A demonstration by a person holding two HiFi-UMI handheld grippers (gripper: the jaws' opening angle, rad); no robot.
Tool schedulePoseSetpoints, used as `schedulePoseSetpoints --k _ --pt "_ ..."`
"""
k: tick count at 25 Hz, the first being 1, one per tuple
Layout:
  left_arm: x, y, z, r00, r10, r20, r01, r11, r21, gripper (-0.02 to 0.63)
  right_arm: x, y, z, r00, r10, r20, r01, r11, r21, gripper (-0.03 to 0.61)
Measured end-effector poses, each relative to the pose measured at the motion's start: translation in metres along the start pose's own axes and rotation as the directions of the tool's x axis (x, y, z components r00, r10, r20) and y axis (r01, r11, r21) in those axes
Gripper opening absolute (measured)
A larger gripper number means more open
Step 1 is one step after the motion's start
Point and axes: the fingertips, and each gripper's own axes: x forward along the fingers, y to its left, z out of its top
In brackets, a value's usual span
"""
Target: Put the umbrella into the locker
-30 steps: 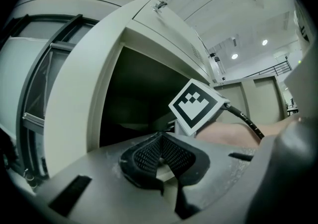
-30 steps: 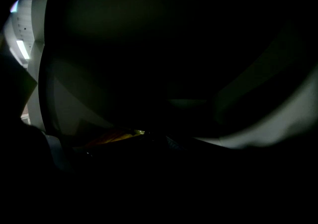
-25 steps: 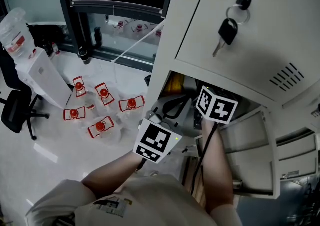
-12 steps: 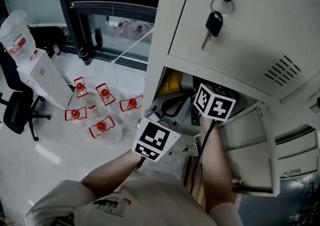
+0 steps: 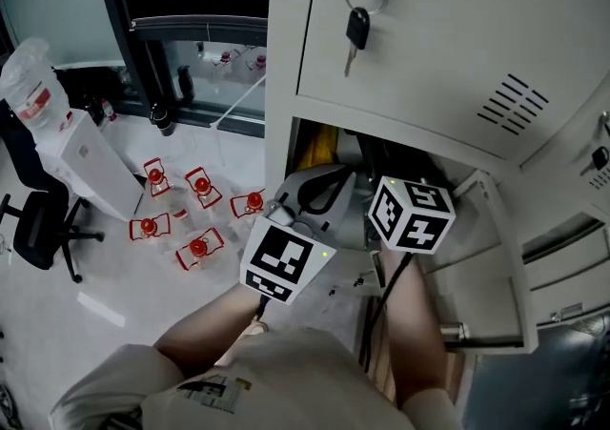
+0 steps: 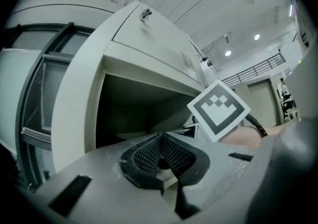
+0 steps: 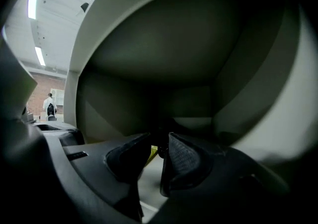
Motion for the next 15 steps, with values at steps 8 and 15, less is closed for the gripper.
schedulePoseSetpoints --k 8,15 --pt "-0.018 -0.01 0.042 0.997 -0.018 0.069 0.012 0.996 0.084 0.008 -0.053 0.019 0.033 0.994 0.046 0.102 -0.046 0.999 -0.007 0.109" --pt "-0.043 -0.023 0.083 0.989 -0.043 0.144 0.01 0.975 0.223 0.008 -0.101 0.04 0.061 0.977 0.071 0.202 -0.044 0.99 -0.134 0.107"
